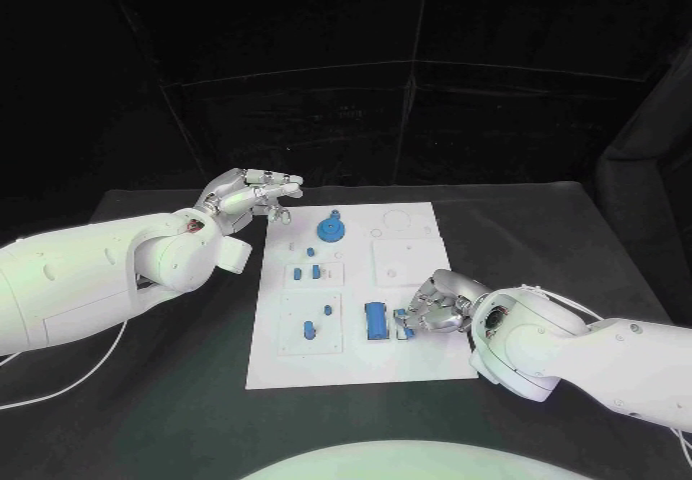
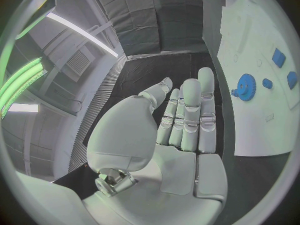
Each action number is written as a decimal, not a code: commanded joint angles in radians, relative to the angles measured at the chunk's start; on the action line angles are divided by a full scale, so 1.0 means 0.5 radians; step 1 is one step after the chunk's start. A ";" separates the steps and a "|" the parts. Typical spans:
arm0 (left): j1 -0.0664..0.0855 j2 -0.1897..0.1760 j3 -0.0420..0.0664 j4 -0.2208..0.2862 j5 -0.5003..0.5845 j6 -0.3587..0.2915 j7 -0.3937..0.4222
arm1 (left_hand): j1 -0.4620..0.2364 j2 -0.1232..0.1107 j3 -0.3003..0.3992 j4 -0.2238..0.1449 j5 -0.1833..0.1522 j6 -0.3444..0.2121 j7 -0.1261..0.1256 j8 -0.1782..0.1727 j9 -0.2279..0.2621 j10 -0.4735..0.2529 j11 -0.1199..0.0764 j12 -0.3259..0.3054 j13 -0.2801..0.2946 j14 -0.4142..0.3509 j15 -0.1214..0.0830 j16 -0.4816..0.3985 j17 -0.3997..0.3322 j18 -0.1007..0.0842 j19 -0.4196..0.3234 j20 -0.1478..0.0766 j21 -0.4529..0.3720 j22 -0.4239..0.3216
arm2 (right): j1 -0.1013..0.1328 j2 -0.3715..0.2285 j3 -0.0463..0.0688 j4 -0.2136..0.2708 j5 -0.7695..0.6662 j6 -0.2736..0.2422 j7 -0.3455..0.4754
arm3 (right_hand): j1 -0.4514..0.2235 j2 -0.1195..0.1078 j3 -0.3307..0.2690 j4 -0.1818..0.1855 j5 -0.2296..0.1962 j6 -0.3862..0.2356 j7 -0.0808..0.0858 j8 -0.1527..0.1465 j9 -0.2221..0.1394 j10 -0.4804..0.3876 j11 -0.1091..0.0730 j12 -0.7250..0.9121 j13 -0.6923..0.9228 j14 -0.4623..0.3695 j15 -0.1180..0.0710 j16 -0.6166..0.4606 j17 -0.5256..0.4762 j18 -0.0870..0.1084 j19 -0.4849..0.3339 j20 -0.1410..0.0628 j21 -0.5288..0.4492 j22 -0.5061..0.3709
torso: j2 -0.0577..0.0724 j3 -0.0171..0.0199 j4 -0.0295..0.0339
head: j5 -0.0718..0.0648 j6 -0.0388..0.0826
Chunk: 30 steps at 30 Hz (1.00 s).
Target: Assemble the parts on the task board
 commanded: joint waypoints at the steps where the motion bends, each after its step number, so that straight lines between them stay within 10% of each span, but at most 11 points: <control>1: 0.003 0.001 0.001 0.005 -0.001 0.028 0.017 | 0.013 0.002 -0.008 0.001 0.010 -0.011 0.004 -0.003 -0.001 -0.014 -0.004 0.009 -0.003 -0.010 0.001 -0.009 -0.002 0.027 0.008 0.009 -0.008 -0.003 | 0.002 0.007 0.000 -0.003 0.003 0.018 -0.023 | -0.016 -0.005 0.001 0.014 -0.012 0.059 -0.038 0.012 0.003 0.048 -0.016 0.003 0.178 0.175 -0.014 0.006 0.357 -0.036 0.149 -0.019 0.006 0.464 | 0.000 0.0010 -0.003 | 0.002 0.000; 30: 0.003 -0.010 0.002 0.014 -0.001 0.028 0.010 | 0.013 0.000 -0.012 0.001 0.010 -0.012 0.004 -0.003 -0.001 -0.017 -0.003 0.010 -0.004 -0.010 0.002 -0.006 0.001 0.027 0.007 0.009 -0.010 -0.004 | 0.002 0.017 0.000 -0.014 -0.050 0.022 0.021 | -0.160 -0.024 -0.245 0.127 -0.497 0.027 -0.023 0.039 0.081 0.050 -0.002 -0.021 0.184 0.171 -0.005 -0.008 0.339 -0.030 0.134 -0.016 -0.012 0.451 | 0.001 0.0004 -0.002 | 0.005 -0.011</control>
